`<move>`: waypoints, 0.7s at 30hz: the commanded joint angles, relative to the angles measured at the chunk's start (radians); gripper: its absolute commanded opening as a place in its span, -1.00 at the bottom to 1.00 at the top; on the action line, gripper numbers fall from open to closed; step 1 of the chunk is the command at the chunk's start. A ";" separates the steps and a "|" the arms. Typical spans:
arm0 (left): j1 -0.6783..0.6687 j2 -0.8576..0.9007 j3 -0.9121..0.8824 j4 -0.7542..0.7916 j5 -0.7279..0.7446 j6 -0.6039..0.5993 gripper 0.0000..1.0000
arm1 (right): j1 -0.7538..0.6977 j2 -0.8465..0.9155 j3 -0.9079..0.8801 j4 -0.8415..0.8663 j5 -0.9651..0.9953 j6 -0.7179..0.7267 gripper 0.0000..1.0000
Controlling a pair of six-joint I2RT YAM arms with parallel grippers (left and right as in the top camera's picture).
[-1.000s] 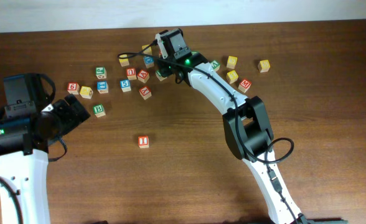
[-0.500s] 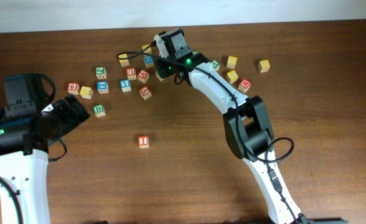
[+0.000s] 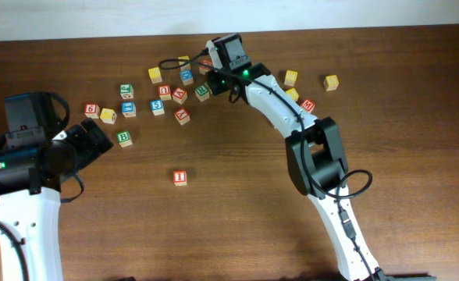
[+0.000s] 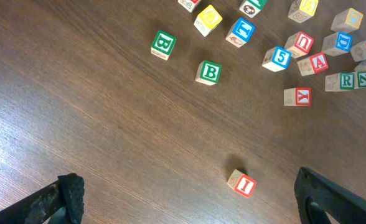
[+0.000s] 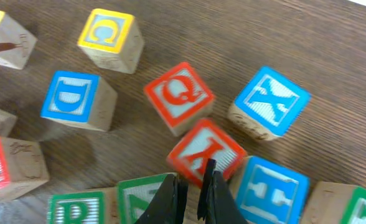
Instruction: Spell out ICRA
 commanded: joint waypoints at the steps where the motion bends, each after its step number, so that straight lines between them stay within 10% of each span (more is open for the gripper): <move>1: 0.006 0.002 -0.003 0.002 -0.011 -0.012 0.98 | -0.008 0.019 0.000 -0.018 0.015 0.018 -0.89; 21: 0.006 0.002 -0.003 0.002 -0.010 -0.012 0.98 | 0.037 0.016 0.016 -0.062 -0.037 0.013 -0.76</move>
